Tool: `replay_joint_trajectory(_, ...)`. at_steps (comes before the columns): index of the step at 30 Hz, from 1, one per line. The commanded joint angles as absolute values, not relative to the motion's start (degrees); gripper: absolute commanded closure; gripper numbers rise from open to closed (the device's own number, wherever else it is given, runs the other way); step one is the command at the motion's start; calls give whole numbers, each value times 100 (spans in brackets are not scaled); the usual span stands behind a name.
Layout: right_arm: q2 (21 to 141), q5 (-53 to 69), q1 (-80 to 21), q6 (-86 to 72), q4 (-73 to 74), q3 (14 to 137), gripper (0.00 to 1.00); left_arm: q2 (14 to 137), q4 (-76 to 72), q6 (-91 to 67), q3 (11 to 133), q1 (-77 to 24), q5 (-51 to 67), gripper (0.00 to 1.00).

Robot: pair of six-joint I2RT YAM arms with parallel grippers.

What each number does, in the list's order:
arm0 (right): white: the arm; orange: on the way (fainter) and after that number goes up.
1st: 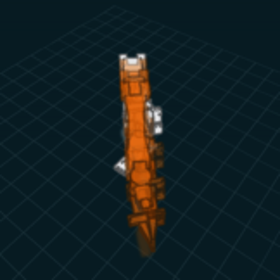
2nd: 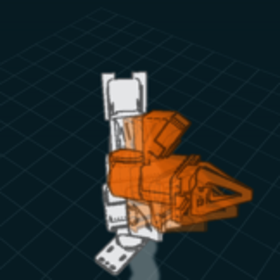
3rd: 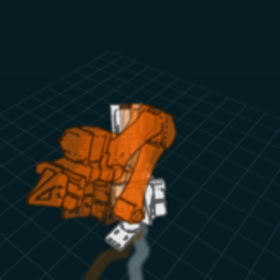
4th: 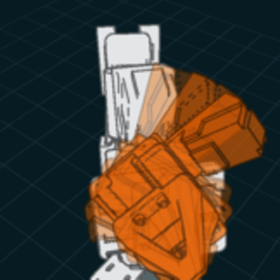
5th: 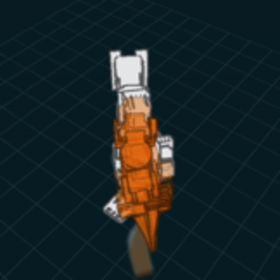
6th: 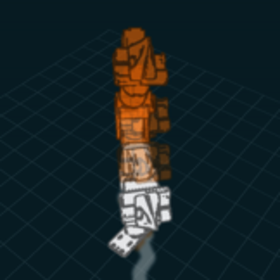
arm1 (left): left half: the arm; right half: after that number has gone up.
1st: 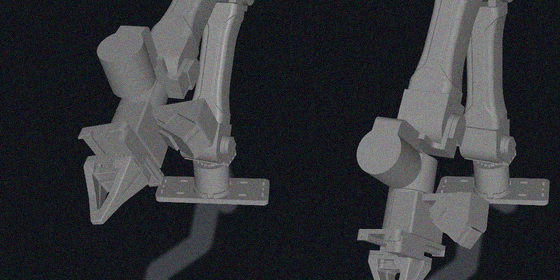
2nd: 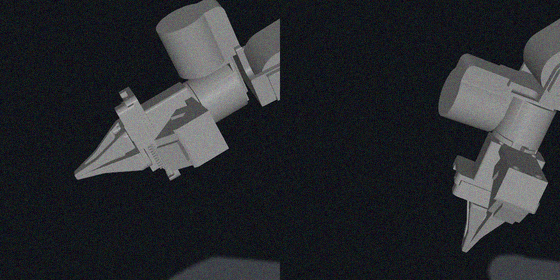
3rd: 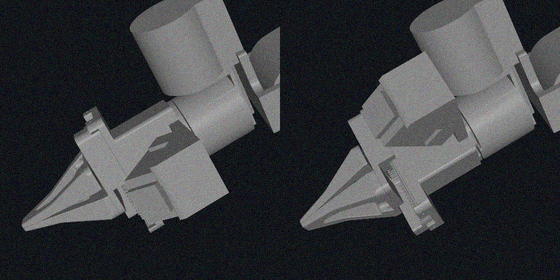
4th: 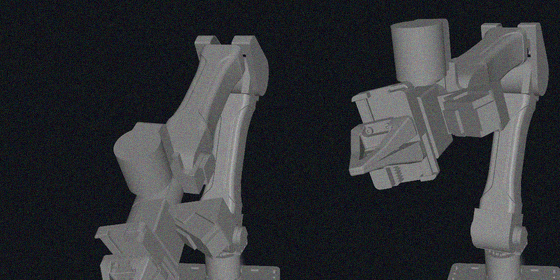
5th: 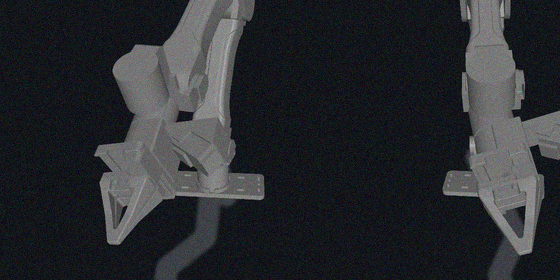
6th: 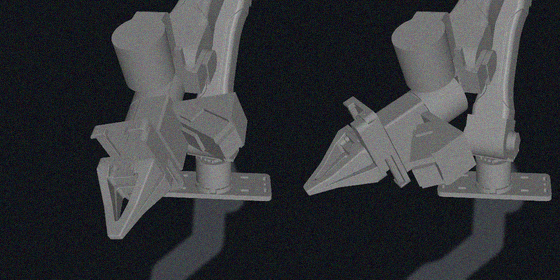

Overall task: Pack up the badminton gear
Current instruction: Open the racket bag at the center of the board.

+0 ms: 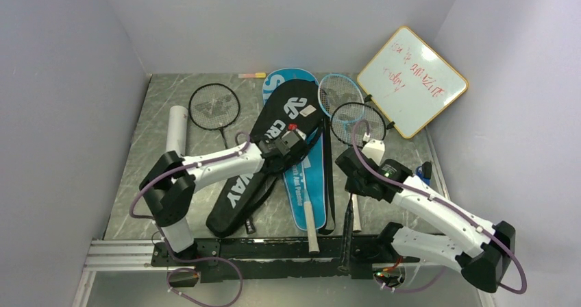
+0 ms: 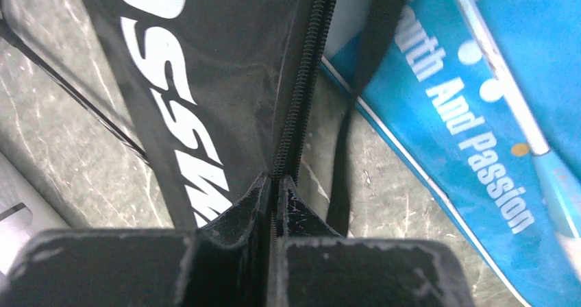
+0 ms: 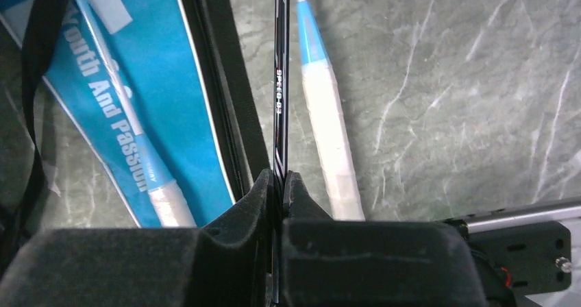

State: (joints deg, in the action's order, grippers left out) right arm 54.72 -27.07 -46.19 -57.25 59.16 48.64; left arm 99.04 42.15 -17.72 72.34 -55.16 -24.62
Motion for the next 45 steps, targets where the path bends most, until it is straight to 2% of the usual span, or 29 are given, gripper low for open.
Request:
replay_joint_trajectory(1,5567,-2670,-4631,-5728,6330,5208,100,9579,4344,-1824,7605,-5061,-2252,95)
replay_joint_trajectory(5,5383,-2340,-4647,-5405,6083,5091,100,9255,4310,-1667,7397,-4460,-1477,95)
replay_joint_trajectory(11,5337,-1830,-4703,-4932,5503,4923,100,8886,4407,-1374,7153,-3629,305,95)
replay_joint_trajectory(21,5780,-1711,-4973,-4749,5231,5019,100,8600,4221,-1262,6766,-3480,1237,95)
replay_joint_trajectory(27,5991,-1745,-5174,-4696,5261,5005,100,8823,3282,-1503,6201,-3488,2089,95)
replay_joint_trajectory(36,5914,-2050,-5450,-4892,5782,5159,100,9628,3103,-1604,6203,-3921,2013,95)
replay_joint_trajectory(45,5645,-1981,-5782,-5123,6571,5159,100,9888,2995,-1765,6493,-3977,1617,95)
